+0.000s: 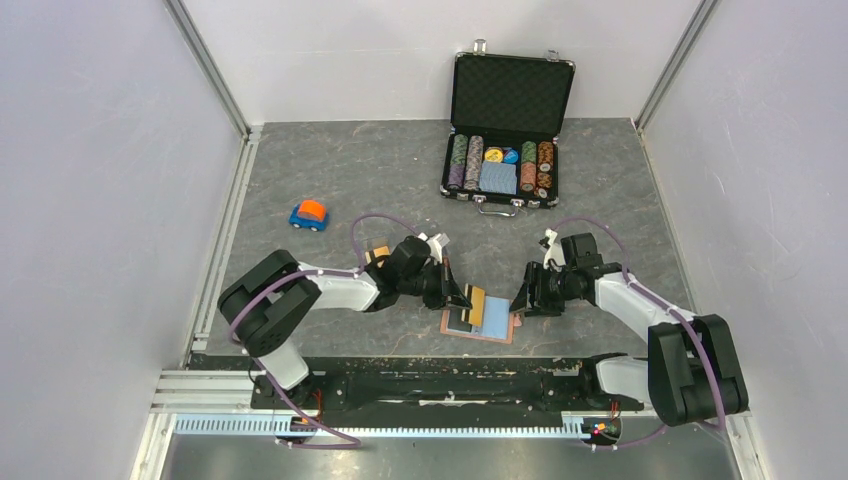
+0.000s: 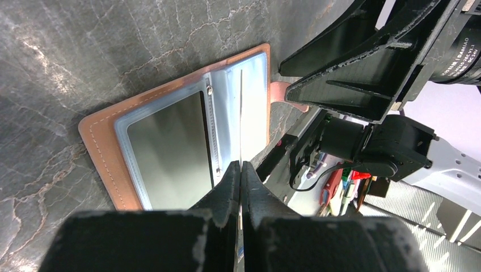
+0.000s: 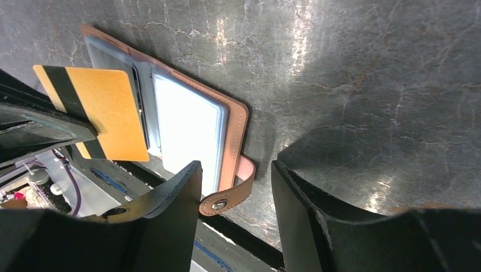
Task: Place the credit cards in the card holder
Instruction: Insert the credit card into the card holder.
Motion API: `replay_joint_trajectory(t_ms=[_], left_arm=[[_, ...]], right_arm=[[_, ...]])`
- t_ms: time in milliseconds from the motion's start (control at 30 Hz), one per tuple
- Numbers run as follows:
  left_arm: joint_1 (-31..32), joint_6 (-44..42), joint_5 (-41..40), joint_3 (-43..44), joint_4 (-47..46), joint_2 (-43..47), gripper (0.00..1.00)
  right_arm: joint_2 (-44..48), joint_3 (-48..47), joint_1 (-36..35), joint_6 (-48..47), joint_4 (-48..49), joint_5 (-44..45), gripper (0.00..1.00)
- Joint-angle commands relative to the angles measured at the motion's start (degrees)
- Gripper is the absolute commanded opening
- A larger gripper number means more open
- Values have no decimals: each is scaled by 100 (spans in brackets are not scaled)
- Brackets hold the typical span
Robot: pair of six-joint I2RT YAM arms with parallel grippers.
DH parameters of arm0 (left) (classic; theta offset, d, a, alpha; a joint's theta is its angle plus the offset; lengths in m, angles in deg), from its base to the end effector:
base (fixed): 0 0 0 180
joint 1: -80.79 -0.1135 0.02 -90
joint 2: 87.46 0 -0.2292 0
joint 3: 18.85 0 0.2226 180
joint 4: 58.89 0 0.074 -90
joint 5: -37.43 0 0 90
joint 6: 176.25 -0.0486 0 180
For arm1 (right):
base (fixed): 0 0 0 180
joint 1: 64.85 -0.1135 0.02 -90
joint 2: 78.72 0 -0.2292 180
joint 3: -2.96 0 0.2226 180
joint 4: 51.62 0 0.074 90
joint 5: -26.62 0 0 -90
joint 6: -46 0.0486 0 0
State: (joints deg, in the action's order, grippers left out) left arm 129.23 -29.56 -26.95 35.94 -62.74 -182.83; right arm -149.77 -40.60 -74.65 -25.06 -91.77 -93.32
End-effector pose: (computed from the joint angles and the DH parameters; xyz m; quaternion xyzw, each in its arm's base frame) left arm 0.1866 -0.2421 0.1264 0.0364 0.8765 -0.4676 0.1084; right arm 0.1803 0.0558 0.1201 0.0256 0.9487 0.2920 0.1186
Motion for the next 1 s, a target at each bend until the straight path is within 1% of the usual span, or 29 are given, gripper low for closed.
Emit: replay_joint_trajectory(t_ms=[0,400,667,767,967], left_arm=[[5,321,-30,-114,-510,-96,2],[55,373,61,-13,-709,-583,2],[138,542,103,17,-861,-626,2],[207,562,140,83,-866,-691,2],[279,580,136,92,-883,-685,2]], right_arm=[[-77,338,-13,-85,-101,332,52],[-50,471,-13,-36,32,278,51],[-47,542,-13,-2,94,225,49],[-34,577,-13,9,110,216,48],[-12,665,-13,31,165,198,43]])
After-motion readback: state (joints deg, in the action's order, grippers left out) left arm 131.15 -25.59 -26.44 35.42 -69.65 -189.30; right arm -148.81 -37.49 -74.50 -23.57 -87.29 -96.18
